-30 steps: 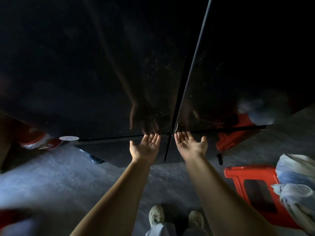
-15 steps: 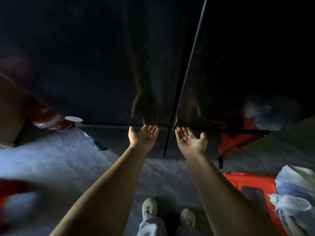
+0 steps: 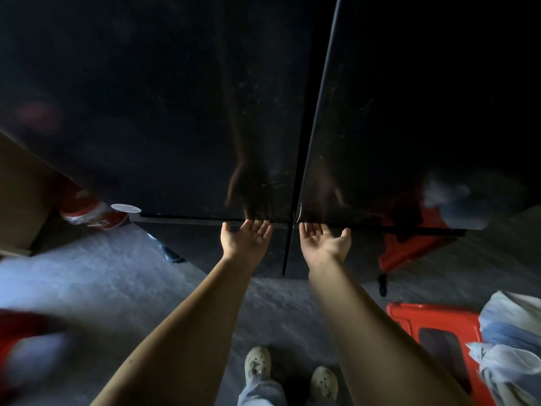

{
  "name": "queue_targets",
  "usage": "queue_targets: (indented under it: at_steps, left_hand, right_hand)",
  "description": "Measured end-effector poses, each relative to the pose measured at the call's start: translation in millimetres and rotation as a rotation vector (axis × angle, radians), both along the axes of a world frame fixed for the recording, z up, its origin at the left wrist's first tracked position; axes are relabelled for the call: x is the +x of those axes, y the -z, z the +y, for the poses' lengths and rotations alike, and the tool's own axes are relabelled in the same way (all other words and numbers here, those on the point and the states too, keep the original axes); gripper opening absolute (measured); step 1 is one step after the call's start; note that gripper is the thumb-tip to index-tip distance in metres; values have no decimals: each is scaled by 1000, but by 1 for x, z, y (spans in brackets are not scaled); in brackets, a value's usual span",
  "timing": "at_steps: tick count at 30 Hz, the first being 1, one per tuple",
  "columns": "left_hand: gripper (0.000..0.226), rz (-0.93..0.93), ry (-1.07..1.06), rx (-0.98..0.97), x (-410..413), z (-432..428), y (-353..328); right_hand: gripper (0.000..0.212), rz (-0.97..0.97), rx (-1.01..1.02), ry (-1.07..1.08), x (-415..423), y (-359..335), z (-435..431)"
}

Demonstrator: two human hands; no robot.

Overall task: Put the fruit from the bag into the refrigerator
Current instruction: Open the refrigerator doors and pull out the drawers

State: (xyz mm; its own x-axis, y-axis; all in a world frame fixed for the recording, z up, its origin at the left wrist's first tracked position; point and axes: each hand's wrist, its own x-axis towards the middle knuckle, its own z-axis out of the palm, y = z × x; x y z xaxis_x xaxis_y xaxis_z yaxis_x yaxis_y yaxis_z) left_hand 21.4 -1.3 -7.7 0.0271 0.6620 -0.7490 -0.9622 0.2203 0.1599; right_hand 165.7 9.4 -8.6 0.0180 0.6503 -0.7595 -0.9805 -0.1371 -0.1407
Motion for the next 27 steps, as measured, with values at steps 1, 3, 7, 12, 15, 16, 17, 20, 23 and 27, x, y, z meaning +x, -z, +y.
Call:
queue_targets:
  at_steps: [1,3,7,12,15,16,17,20,23,27]
  left_hand:
    - [72,7,2,-1,0,-1,0]
    - [72,19,2,-7,0,-1,-2]
    - [71,-1,4,-4,-1,-5,-3]
    - [70,18,39,-30,-6,-9,0]
    - [72,17,70,-18,-8,-23,0]
    - [73,16,76,-12,-9,-29,0]
    - [74,17,83,-6,-10,-34,0]
    - [76,32,118,16,-15,-42,-2]
    - [75,37,142,41,-16,-47,-5]
    - [71,21,142,42,-17,-53,-3]
  right_hand:
    - [73,8,3,-4,2,1,-2]
    - [75,10,6,-17,8,2,-6]
    - [73,-16,9,-25,9,2,-18]
    - [69,-26,35,-31,13,3,-46]
    - [72,-63,47,-44,15,-1,-49]
    - [73,-72,50,-44,14,-2,-50]
    - [73,-75,53,-44,12,-2,-51]
    - [72,-104,55,-52,8,-1,-58]
    - [73,-120,71,-46,7,-2,-66]
    - [75,-105,85,-31,8,-4,-74]
